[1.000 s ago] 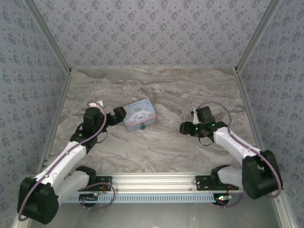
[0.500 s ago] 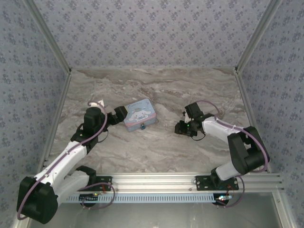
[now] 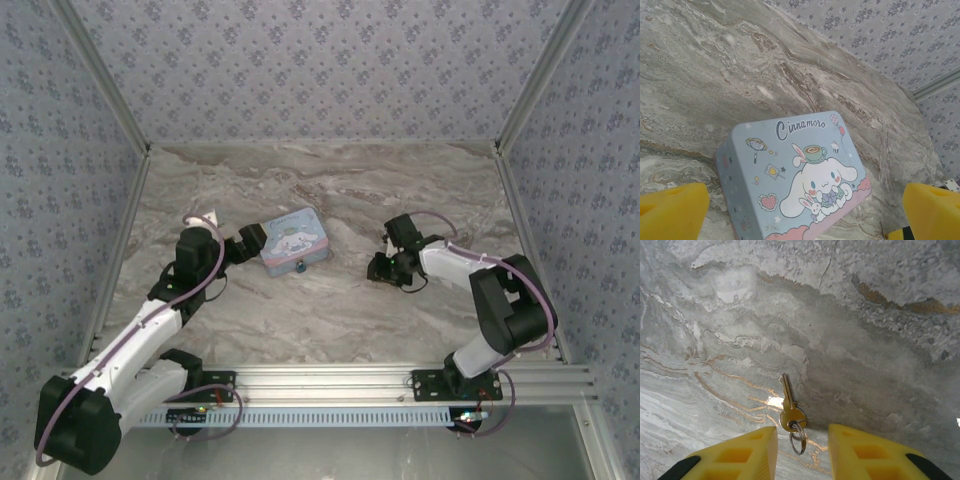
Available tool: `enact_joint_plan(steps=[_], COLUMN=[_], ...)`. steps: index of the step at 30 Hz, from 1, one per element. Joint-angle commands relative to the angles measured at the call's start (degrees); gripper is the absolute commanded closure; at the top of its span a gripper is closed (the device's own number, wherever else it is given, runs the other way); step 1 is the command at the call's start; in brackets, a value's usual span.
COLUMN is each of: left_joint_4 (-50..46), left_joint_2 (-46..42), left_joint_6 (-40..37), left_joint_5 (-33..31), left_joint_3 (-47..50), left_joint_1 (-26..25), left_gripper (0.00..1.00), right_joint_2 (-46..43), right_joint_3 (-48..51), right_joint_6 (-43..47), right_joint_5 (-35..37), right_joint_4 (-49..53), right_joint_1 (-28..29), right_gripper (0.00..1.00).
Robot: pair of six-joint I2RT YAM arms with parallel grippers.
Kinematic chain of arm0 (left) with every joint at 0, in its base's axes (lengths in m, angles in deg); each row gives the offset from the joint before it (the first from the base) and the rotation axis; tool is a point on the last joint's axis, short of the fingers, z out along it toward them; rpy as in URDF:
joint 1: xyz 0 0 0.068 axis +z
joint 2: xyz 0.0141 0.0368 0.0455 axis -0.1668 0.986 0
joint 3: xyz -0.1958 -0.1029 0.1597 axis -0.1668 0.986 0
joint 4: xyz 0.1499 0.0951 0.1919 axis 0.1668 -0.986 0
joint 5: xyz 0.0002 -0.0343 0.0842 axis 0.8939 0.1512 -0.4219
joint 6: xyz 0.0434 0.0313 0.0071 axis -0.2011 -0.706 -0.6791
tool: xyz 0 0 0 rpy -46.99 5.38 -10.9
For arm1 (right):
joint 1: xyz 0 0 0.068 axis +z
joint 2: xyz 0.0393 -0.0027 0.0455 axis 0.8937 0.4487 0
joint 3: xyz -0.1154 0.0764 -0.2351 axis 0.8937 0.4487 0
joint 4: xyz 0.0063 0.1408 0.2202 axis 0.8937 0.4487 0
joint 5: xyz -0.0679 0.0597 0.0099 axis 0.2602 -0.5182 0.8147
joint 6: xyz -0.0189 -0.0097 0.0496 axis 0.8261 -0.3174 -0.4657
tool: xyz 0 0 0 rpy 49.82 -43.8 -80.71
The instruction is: Unlock the padlock with the key
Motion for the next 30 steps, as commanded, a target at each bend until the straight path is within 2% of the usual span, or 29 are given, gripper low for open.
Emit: enact_joint_plan(steps=[1,20,30], left_joint_4=[0.8,-1.4,-1.2], left_joint_2=[-1.4,-2.7,-2.6], left_joint_6=[0.1,-0.7,-0.3], left_joint_5=[-1.1,-2.6,-0.3], left_joint_3=[0.2,0.3,-0.5], left_joint_1=[-0.4,-0.5,-0.4], left_gripper=[0.00,0.00,0.01], right_joint_2=[1.2,6.5,2.1], right_joint_3=[-1.7,-3.4,0.5], right_joint_6=[-1.1,-2.0,-4.0], right_joint_5=[0.4,2.1,-2.2], right_joint_4=[0.6,1.9,-7.9], right_joint_1=[0.7,3.1,2.5], right_gripper=[0.68,0.84,1.00])
